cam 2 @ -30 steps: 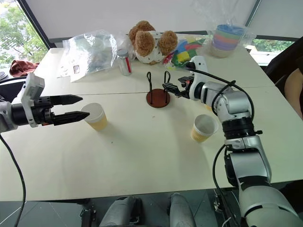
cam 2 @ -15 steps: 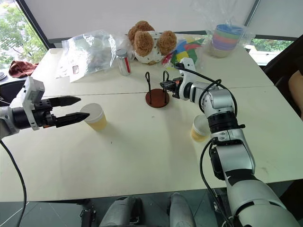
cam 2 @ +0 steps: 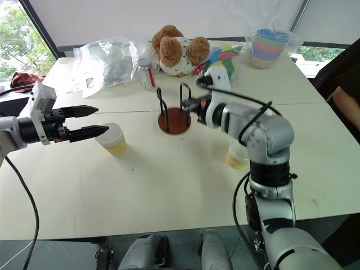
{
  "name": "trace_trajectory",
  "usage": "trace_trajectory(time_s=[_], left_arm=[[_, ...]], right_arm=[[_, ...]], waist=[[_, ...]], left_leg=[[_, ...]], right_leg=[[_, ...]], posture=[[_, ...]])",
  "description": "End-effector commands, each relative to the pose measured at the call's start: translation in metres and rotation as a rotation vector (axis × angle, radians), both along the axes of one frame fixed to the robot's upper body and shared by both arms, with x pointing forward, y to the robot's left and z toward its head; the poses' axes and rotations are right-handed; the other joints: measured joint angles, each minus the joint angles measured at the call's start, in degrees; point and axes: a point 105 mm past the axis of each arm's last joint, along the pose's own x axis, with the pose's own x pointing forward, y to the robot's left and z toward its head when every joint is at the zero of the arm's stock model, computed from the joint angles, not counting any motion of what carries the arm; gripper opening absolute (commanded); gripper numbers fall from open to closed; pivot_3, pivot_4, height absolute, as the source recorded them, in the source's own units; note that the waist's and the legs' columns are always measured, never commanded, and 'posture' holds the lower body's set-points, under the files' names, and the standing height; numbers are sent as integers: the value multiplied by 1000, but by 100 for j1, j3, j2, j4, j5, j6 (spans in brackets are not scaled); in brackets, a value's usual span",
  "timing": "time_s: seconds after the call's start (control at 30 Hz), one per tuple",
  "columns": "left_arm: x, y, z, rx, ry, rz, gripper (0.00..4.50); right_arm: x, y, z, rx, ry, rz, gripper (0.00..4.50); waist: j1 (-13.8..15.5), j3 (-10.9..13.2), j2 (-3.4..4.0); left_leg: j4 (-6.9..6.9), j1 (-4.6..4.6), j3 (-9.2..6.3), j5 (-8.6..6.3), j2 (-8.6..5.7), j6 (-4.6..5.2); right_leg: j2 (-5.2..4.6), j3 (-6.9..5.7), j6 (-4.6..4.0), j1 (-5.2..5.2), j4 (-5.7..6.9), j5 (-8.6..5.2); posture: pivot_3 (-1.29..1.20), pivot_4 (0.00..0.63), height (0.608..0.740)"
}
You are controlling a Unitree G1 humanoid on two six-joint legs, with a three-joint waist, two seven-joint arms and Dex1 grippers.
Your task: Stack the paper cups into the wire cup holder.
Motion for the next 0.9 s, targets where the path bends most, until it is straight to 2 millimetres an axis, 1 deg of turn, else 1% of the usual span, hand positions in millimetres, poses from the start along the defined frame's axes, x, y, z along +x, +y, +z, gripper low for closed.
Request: trace_trajectory(time_s=[0.03, 0.2, 0.4, 0.47, 0.5, 0.6, 0.63, 0.7, 0.77, 0.83, 0.9], left_arm=[[0, -7, 14, 15, -54, -30, 4500], [2, -13, 14, 18, -53, -44, 4500], [4, -20, 15, 15, -52, -58, 4500], [4, -22, 15, 12, -50, -63, 4500], [4, -22, 15, 12, -48, -65, 4500], [5, -23, 15, 10, -46, -70, 4500], [5, -23, 15, 10, -46, -71, 4500], [6, -24, 16, 10, -44, -80, 4500], [7, -27, 17, 12, -42, -97, 4500], [8, -30, 17, 15, -39, -117, 4500], [8, -33, 19, 17, -31, -147, 4500]], right_arm=[[-17, 5, 10, 0, -41, -58, 29], [-20, 6, 2, 10, 14, -141, 29], [-23, 3, -19, -5, 71, -222, 29], [-24, 3, -22, -12, 75, -228, 865], [-25, 3, -22, -15, 74, -228, 1198], [-29, 6, -18, -23, 45, -196, 2725], [-31, 7, -15, -24, 28, -173, 3143], [-35, 10, -7, -37, -11, -118, 3143], [-40, 8, -1, -58, -45, -67, 3143], [-45, 1, 3, -82, -69, -18, 3143], [-54, -7, 8, -119, -83, 73, 3143]], waist=[[1, 0, 0], [0, -1, 0], [-3, -1, 0], [-14, -1, 0], [-17, -1, 0], [-22, -1, 0], [-22, -1, 1], [-14, -1, 0], [4, -1, 0], [11, -1, 0], [11, -1, 0]], left_leg=[[2, 0, 0, 0, 0, 0], [2, 6, -3, 0, 0, 0], [1, 5, -6, 1, 1, -1], [2, 5, -5, 1, 1, -1], [2, 6, -5, 1, 1, -1], [1, 8, -5, 2, 2, -1], [1, 8, -6, 2, 3, -2], [0, 8, -8, 2, 4, -2], [1, 8, -8, 1, 3, -1], [3, 8, -9, 0, 2, 2], [3, 8, -10, -8, 2, 15]], right_leg=[[0, 0, 0, 0, 3, 0], [6, 0, 0, -1, 11, 0], [12, 0, 0, 0, 10, 0], [13, 2, 0, 0, 9, 0], [14, 2, 0, 1, 9, 0], [17, 2, 0, 1, 10, 0], [18, 2, 0, 1, 10, 0], [20, 2, 0, 1, 10, 0], [20, 2, 0, 3, 8, 0], [20, 2, 0, 9, 4, 0], [20, 2, 0, 10, 3, 0]], posture=[[0, 150, 740], [0, 150, 740], [0, 150, 740], [0, 150, 740], [0, 150, 740], [0, 150, 740], [0, 150, 740], [0, 150, 740], [0, 150, 740], [0, 150, 740], [0, 150, 740]])
